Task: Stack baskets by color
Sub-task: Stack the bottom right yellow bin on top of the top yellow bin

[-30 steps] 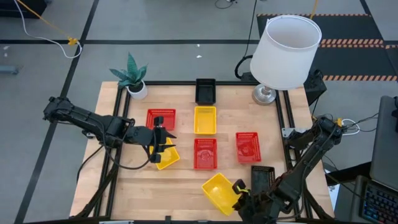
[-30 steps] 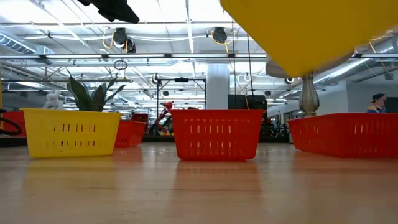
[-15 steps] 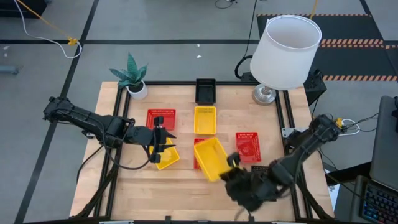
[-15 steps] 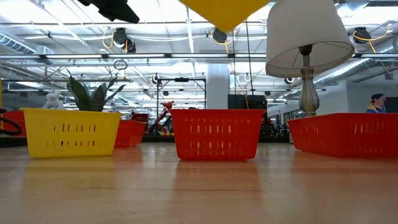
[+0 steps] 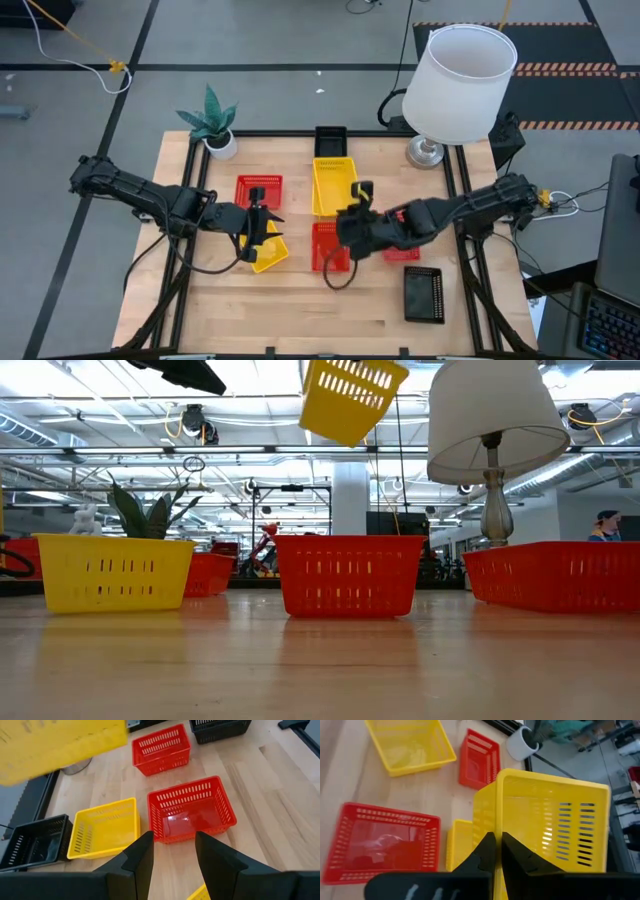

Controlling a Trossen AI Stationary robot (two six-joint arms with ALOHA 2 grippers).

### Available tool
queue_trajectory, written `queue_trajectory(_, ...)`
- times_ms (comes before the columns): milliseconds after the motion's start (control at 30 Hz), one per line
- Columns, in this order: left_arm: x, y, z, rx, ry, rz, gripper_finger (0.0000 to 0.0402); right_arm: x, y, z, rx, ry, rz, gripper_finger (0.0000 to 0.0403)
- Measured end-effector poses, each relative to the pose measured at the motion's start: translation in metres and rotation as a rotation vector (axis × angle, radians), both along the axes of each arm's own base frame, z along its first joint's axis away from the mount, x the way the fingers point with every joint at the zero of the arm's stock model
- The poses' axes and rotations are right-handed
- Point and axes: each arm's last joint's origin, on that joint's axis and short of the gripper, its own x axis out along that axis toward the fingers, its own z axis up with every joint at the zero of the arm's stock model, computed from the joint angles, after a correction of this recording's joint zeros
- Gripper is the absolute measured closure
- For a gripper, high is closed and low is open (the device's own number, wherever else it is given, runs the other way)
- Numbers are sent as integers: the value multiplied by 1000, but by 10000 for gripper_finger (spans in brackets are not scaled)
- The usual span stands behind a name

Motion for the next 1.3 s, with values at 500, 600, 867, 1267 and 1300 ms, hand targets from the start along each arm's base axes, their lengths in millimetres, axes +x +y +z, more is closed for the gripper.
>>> queue_trajectory(500,-3,1,-3,-25,39,27,254,21,-48,-26,14,-59,-122,397)
queue_trajectory(600,-3,1,-4,-38,49,40,254,21,-57,-35,10,-38,-147,397)
queue_trajectory(867,-4,1,-5,-25,59,33,254,24,-68,-58,78,-38,-134,396)
queue_trajectory(1267,-4,1,-5,-23,58,31,254,27,-75,-82,101,-87,-139,396)
queue_trajectory(1300,-4,1,-5,-22,58,32,254,27,-76,-83,100,-87,-142,396)
